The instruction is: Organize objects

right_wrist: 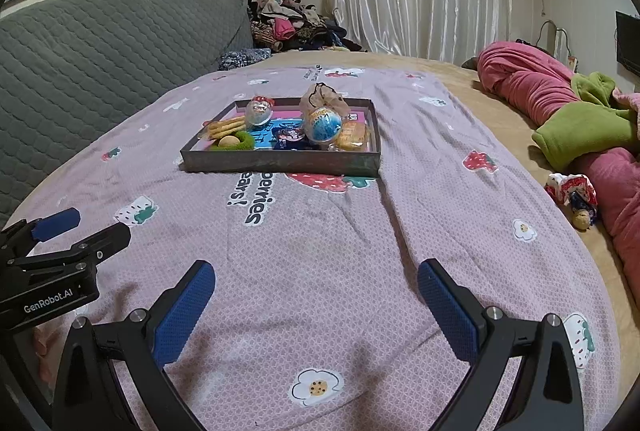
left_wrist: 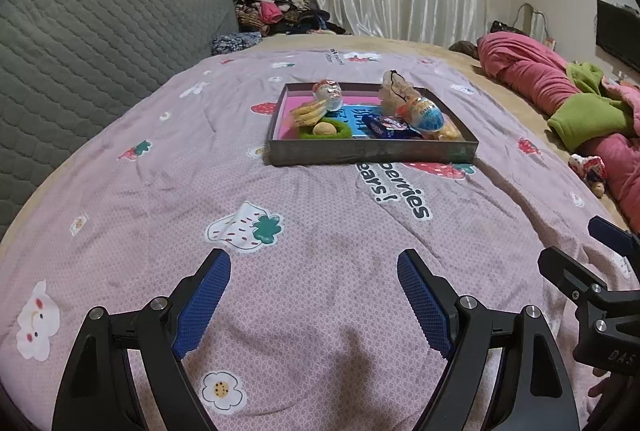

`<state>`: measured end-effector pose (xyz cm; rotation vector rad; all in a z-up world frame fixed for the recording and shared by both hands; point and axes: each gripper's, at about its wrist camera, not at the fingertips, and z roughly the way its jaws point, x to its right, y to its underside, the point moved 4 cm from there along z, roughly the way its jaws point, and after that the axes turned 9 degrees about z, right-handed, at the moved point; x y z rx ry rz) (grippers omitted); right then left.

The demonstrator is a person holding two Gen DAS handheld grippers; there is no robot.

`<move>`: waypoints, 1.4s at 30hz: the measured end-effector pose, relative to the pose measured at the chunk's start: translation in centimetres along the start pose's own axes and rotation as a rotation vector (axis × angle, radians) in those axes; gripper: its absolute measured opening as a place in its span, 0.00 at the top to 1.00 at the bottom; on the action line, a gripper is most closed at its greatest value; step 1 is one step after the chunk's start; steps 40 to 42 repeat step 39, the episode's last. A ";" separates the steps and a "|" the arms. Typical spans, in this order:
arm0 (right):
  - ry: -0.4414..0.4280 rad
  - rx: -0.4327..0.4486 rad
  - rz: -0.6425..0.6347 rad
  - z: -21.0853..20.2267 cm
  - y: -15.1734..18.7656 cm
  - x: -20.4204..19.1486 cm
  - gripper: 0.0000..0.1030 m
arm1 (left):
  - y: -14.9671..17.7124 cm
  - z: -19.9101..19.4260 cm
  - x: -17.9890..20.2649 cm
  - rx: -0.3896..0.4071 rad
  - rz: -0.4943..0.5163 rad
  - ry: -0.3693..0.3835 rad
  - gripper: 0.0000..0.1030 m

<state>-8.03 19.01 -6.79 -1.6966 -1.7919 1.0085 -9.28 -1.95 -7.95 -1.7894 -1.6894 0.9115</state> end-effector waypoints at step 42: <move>0.012 -0.018 0.004 0.3 0.4 0.3 0.01 | -0.2 -0.8 0.1 0.041 0.022 -0.016 0.16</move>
